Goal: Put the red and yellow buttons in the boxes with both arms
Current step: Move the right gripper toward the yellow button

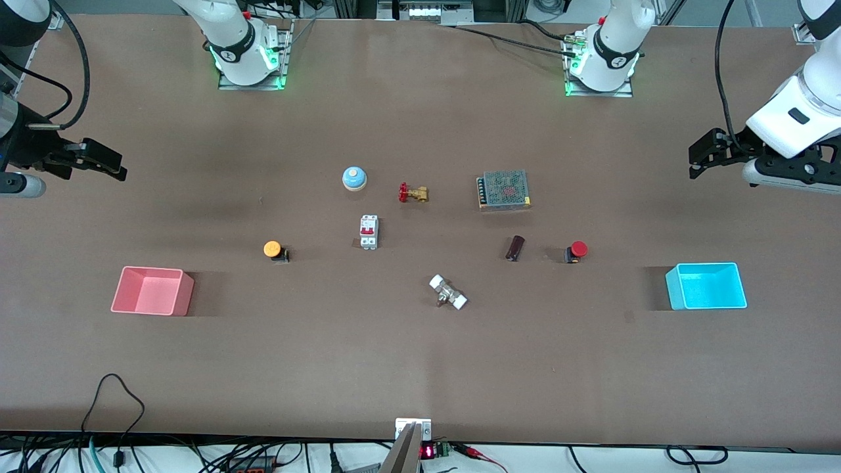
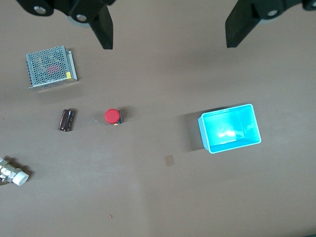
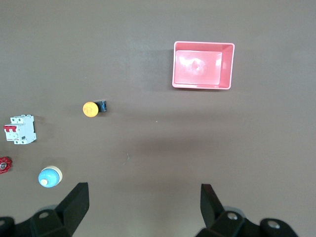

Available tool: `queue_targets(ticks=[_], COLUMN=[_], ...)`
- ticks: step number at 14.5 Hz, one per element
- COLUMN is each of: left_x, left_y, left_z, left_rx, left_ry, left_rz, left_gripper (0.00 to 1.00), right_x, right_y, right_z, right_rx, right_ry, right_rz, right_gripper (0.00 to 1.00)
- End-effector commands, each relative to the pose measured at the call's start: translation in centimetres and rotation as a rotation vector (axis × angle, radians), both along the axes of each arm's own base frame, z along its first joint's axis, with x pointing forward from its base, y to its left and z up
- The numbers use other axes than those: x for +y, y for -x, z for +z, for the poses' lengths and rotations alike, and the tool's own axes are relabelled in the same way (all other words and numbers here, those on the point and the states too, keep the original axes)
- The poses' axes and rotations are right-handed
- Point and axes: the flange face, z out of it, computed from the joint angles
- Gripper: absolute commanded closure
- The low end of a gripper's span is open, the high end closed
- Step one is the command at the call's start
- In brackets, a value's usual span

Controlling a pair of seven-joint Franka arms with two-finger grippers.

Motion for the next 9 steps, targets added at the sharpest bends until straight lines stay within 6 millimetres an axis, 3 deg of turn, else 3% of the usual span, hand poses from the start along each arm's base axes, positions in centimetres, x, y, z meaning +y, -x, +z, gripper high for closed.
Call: queue_targets(ticks=[1,6,9], left_x=[0.1,0.1,0.1], left_y=[-0.6,-0.6,-0.6], left_z=[0.4,0.4,0.4], left_rx=[-0.008,-0.008,-0.008], left_ry=[-0.012,-0.012,-0.011], left_rz=[-0.016,-0.016,-0.016], left_gripper=[0.00,0.00,0.00], right_x=[-0.3,0.0,0.3], right_y=[0.0,-0.1,-0.8], right_z=[0.2,0.1,-1.4], right_rx=[0.004,0.005,0.028], right_ry=[0.011,0.011,0.008], right_rz=[0.014,0.017,0.006], right_gripper=[0.00,0.00,0.00])
